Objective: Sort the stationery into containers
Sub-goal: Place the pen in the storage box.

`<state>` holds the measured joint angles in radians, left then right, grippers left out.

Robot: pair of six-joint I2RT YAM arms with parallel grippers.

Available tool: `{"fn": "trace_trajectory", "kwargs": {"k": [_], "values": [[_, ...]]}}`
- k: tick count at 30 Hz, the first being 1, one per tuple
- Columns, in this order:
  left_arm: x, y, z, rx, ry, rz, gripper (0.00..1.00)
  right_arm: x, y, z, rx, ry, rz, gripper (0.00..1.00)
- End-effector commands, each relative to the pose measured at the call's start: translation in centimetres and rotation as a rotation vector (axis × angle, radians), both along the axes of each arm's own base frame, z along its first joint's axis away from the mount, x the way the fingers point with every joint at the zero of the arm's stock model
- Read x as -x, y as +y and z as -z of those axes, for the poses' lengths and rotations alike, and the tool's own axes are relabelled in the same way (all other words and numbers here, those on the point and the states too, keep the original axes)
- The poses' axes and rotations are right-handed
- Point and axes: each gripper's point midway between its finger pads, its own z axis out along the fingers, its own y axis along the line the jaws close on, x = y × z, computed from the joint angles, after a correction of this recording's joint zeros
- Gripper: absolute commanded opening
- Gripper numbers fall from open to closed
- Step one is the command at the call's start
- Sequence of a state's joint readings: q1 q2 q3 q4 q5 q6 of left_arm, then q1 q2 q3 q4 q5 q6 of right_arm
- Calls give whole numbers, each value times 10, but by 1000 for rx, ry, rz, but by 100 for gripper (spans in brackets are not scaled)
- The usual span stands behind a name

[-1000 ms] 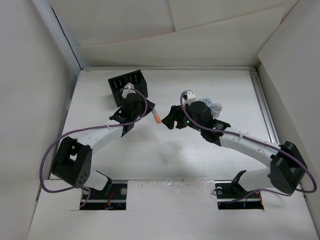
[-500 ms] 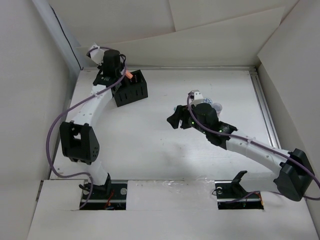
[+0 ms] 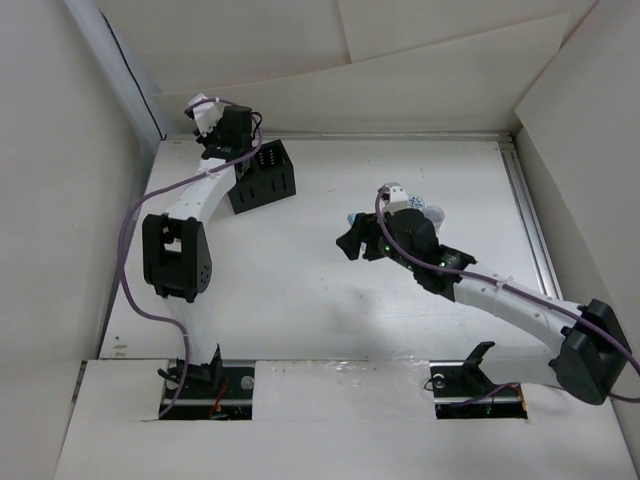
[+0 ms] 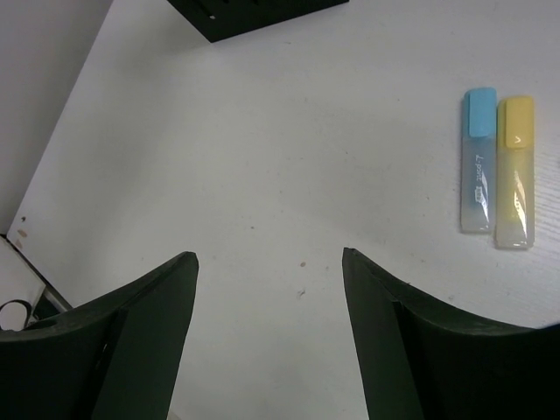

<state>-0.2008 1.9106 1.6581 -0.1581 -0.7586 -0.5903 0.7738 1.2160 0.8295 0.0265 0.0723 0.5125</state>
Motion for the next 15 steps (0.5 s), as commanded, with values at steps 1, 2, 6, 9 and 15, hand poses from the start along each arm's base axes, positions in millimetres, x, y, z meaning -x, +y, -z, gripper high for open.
{"fn": "trace_trajectory", "kwargs": {"k": [1, 2, 6, 9, 15], "values": [[-6, 11, -39, -64, -67, -49, 0, -8, 1, 0, 1, -19, 21, 72], [-7, 12, -32, -71, -55, -56, 0, -10, 0, 4, 12, -15, 34, 72], [-11, 16, -30, -112, -47, -69, 0, -15, -1, 10, 19, -8, 43, 70], [-13, 17, -22, -124, -44, -74, 0, -17, 2, 9, 5, -11, 47, 70], [-14, 12, -9, -139, -22, -67, 0, -26, -3, 19, 27, -4, 101, 63]]}}
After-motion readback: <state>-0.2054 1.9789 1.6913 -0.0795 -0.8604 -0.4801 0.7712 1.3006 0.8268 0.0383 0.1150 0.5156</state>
